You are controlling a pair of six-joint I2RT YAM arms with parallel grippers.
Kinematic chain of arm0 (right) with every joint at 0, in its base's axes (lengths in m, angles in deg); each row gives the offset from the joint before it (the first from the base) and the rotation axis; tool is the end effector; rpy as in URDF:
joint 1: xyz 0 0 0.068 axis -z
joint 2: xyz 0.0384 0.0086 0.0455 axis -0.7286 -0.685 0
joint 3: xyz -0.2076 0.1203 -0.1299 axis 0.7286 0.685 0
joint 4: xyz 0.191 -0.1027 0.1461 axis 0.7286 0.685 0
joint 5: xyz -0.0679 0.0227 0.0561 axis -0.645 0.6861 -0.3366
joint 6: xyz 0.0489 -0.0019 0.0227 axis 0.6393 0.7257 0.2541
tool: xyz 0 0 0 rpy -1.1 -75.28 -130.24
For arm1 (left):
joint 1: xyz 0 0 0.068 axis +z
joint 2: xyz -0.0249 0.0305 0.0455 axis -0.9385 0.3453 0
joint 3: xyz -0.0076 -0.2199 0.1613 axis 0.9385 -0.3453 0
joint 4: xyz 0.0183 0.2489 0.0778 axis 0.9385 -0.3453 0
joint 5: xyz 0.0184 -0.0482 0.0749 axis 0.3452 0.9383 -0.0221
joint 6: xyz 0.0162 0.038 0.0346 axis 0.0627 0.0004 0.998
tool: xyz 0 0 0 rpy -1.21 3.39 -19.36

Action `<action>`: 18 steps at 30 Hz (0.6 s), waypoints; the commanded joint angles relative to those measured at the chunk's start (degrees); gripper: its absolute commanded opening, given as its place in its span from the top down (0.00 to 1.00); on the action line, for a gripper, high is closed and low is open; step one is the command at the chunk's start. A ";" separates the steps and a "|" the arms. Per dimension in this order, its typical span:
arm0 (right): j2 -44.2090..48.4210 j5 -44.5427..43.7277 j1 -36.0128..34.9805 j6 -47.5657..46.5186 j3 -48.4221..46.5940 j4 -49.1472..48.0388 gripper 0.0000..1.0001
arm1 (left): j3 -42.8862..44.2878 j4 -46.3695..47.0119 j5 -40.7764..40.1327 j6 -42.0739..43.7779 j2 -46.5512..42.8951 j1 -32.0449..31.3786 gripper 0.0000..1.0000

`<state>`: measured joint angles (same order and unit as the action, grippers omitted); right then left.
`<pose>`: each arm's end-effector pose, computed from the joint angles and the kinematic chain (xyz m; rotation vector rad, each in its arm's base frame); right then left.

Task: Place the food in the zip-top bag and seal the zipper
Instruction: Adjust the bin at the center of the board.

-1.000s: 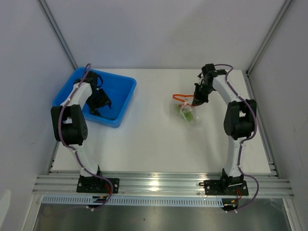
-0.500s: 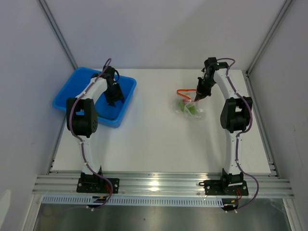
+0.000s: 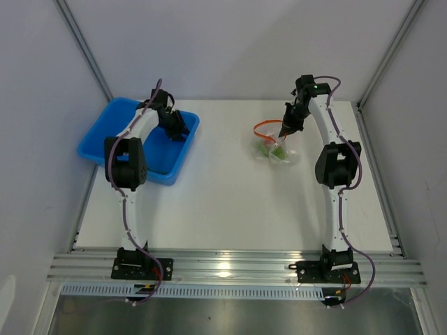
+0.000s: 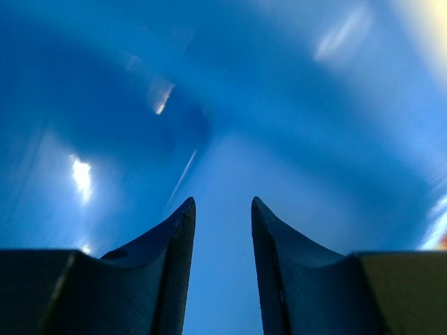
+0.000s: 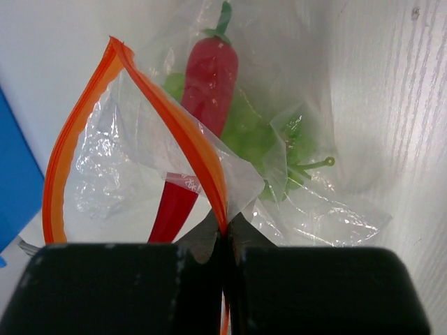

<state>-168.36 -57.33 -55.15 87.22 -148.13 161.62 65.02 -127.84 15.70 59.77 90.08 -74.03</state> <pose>0.4887 0.0825 0.2501 0.1699 2.8574 0.5187 0.4767 -0.0469 0.1943 -0.4919 2.6970 -0.6219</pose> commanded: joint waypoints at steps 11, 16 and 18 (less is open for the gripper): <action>2.92 2.41 -3.82 3.05 -5.88 2.62 1.00 | 25.21 7.34 16.06 -22.78 16.74 -4.82 0.57; 6.26 2.58 -5.33 2.87 -0.69 2.18 1.00 | 25.30 13.78 14.51 -29.38 16.58 -2.54 0.57; 7.05 2.32 -6.64 2.53 -0.60 2.09 1.00 | 23.20 12.90 11.28 -27.56 13.96 -0.88 0.57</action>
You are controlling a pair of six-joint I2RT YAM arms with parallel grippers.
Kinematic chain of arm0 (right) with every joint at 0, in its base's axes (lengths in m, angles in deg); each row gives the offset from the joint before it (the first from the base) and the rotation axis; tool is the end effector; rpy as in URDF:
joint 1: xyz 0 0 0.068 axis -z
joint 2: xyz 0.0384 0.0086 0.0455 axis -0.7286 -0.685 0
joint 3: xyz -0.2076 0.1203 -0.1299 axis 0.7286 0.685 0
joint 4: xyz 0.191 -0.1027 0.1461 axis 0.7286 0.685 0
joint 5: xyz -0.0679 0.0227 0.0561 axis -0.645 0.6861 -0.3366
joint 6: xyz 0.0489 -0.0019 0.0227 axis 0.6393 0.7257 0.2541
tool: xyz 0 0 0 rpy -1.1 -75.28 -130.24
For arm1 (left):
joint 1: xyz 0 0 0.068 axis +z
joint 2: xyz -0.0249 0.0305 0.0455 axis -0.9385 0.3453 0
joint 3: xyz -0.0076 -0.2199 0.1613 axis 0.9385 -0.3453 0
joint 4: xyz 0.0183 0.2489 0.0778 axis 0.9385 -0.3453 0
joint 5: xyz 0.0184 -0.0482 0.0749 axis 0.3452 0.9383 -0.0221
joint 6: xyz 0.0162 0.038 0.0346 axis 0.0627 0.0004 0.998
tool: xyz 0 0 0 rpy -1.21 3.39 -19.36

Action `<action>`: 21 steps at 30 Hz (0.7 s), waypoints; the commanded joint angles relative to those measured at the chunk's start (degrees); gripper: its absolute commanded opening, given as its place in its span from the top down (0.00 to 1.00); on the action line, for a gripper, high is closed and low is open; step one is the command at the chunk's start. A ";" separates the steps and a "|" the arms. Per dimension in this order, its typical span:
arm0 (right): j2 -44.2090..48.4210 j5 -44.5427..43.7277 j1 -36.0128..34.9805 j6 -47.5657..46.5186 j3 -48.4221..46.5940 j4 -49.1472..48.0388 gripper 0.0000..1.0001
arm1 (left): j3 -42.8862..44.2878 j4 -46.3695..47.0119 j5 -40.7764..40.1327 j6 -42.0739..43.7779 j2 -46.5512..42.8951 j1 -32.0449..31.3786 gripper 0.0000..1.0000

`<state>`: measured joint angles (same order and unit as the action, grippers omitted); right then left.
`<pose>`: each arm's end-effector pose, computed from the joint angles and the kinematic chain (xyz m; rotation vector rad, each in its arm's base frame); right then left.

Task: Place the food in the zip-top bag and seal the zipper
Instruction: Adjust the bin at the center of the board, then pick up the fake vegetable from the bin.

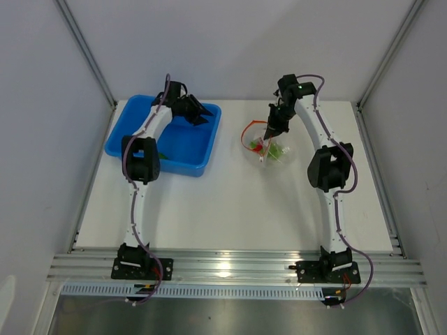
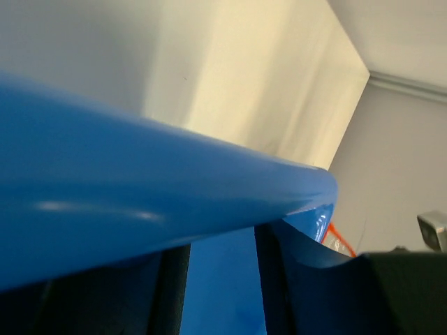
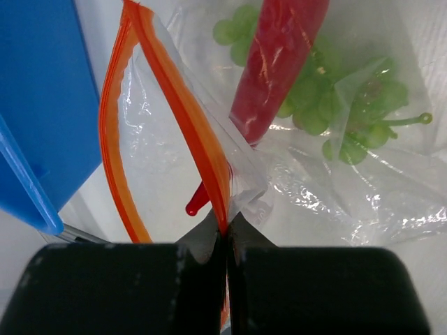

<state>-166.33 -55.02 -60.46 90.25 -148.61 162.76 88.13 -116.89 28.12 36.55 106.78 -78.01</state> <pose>0.4718 0.1270 0.2689 0.0977 2.8601 0.6088 0.5501 -0.0982 0.1880 -0.6933 2.4510 -1.1225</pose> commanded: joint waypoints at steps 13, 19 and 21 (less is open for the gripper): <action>5.99 -0.17 -2.74 0.01 -1.17 0.25 1.00 | -11.77 -26.44 -28.93 4.62 -19.01 10.75 0.34; 5.90 1.23 -2.92 0.10 -1.52 0.25 1.00 | -17.84 -29.32 -38.06 11.04 -24.12 10.23 0.15; 5.90 1.85 -3.18 0.19 -1.70 0.16 1.00 | -18.46 -31.96 -40.17 12.37 -24.03 10.23 0.12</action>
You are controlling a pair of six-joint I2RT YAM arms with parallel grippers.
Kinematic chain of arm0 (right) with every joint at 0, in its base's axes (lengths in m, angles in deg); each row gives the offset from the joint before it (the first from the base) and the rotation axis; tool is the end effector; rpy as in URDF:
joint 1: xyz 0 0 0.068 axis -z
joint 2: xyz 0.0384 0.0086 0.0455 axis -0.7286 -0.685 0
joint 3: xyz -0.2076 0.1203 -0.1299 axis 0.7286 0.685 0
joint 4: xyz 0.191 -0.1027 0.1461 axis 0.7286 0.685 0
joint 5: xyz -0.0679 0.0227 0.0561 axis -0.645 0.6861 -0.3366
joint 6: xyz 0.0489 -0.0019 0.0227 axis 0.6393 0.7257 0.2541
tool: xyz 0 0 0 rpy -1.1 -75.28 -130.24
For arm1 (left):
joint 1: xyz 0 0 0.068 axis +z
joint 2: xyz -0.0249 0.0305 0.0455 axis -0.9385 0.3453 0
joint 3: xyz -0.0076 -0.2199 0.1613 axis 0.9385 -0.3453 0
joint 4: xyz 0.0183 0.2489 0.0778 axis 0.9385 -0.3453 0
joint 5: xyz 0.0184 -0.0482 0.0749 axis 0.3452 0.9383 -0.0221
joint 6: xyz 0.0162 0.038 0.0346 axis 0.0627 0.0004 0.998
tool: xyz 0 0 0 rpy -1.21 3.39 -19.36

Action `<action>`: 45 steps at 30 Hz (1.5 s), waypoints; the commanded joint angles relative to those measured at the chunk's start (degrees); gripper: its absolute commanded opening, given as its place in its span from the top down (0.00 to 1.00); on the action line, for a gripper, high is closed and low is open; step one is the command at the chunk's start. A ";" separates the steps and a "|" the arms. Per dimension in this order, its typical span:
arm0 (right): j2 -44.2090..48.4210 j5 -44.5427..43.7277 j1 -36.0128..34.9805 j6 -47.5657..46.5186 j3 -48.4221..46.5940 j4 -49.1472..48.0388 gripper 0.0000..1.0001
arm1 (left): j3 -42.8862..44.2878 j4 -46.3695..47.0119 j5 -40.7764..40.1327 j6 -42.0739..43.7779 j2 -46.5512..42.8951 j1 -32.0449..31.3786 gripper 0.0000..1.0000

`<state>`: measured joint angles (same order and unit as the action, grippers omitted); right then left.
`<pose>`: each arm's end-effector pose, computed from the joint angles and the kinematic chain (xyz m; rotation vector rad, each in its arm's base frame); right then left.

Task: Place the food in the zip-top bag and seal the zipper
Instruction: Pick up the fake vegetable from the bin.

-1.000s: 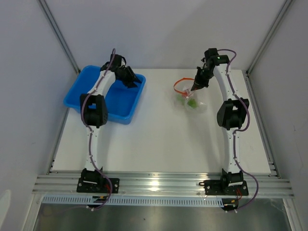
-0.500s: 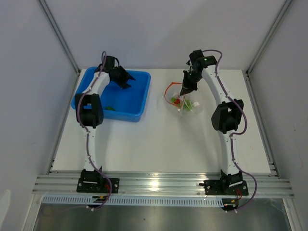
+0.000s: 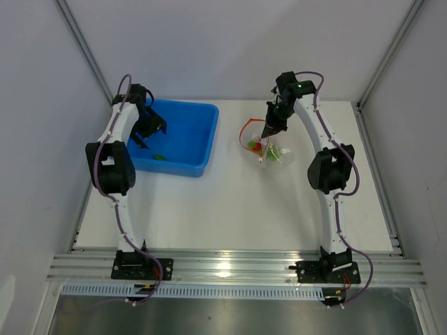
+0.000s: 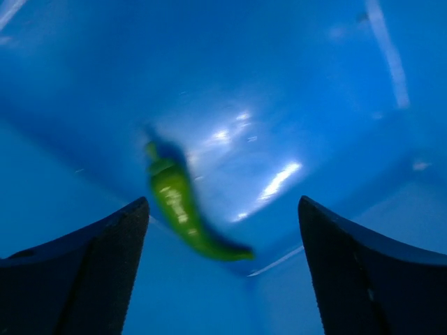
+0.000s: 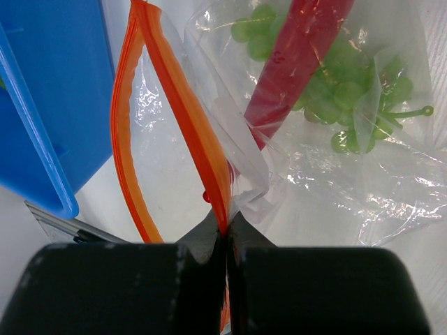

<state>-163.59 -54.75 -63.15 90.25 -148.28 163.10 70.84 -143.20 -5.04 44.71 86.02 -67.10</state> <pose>0.4570 0.1467 0.2893 0.0200 2.8334 0.6333 0.4559 0.0225 0.2427 -1.1233 2.5604 -0.1405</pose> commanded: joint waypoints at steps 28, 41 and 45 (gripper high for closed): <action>0.35 4.31 0.47 1.77 -6.07 0.34 1.00 | -13.56 -2.50 -7.64 7.11 2.44 -2.08 0.25; 1.67 2.91 0.39 1.51 -6.25 0.34 1.00 | -10.76 -2.94 -9.32 8.34 4.29 -2.08 0.78; 2.11 2.21 0.47 1.24 -6.16 0.61 1.00 | -9.79 -1.71 -8.44 8.78 3.68 -2.08 1.00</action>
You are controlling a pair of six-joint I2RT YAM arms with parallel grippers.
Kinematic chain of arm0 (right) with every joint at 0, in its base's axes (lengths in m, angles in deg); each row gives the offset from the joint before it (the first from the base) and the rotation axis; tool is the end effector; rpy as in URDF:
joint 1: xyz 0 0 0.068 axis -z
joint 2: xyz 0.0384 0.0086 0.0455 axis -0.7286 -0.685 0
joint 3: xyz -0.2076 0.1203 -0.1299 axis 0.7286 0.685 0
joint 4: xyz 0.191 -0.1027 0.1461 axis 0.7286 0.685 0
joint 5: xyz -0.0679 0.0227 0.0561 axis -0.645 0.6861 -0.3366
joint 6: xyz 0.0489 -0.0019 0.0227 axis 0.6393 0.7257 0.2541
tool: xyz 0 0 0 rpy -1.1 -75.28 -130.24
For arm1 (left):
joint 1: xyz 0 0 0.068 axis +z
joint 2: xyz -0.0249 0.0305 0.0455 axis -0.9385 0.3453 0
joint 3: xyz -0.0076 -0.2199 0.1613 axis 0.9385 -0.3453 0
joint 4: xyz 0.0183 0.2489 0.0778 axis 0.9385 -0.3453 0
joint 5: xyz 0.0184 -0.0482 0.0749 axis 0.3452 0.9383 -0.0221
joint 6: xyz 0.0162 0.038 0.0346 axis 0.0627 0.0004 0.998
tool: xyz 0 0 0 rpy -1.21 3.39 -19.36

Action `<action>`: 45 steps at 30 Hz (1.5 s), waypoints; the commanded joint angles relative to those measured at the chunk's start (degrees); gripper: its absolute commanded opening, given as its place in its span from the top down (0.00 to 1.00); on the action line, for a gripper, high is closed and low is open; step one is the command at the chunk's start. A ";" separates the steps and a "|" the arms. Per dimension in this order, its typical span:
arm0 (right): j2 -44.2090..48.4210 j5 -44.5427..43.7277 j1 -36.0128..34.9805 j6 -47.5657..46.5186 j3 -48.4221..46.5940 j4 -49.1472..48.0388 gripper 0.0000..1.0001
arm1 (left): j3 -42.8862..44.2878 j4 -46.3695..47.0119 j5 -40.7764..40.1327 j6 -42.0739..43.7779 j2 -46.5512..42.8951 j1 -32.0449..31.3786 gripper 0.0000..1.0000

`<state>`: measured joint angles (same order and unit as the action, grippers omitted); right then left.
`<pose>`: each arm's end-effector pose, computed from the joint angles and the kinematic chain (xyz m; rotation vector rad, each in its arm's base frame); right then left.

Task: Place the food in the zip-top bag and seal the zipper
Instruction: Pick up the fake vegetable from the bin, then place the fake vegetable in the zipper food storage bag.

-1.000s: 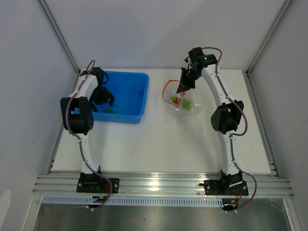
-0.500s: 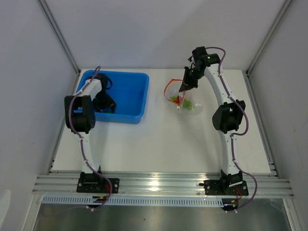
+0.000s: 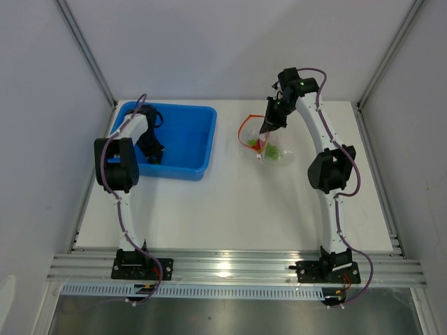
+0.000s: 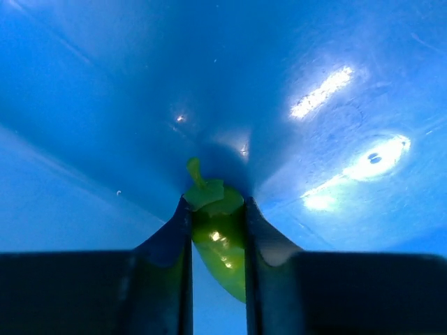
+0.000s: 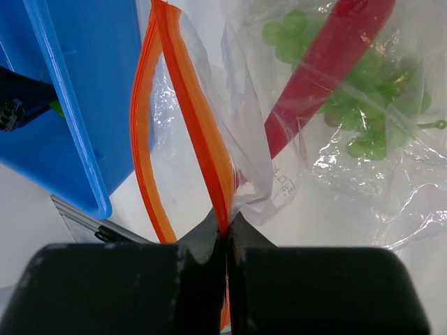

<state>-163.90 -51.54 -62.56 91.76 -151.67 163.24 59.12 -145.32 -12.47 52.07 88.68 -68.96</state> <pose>0.4587 0.1440 0.3037 0.0406 2.7857 0.7257 0.4308 0.0119 0.1666 -0.9880 2.8561 0.1970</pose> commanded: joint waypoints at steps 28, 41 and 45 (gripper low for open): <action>1.36 -0.57 0.06 -0.70 -3.39 0.39 1.00 | 16.70 3.40 12.87 -2.19 -8.12 -0.23 0.99; 13.29 -8.92 -3.98 -1.58 14.61 -4.70 1.00 | 2.20 11.65 28.24 -1.21 -21.66 -3.56 0.99; 19.63 -8.92 -5.91 -3.08 24.36 -6.99 1.00 | 2.19 12.63 25.64 0.53 -25.70 -9.87 0.99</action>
<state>-152.43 -59.23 -67.13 90.08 -131.21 159.41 61.40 -136.08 11.57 51.57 67.75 -73.94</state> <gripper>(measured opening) 0.002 0.298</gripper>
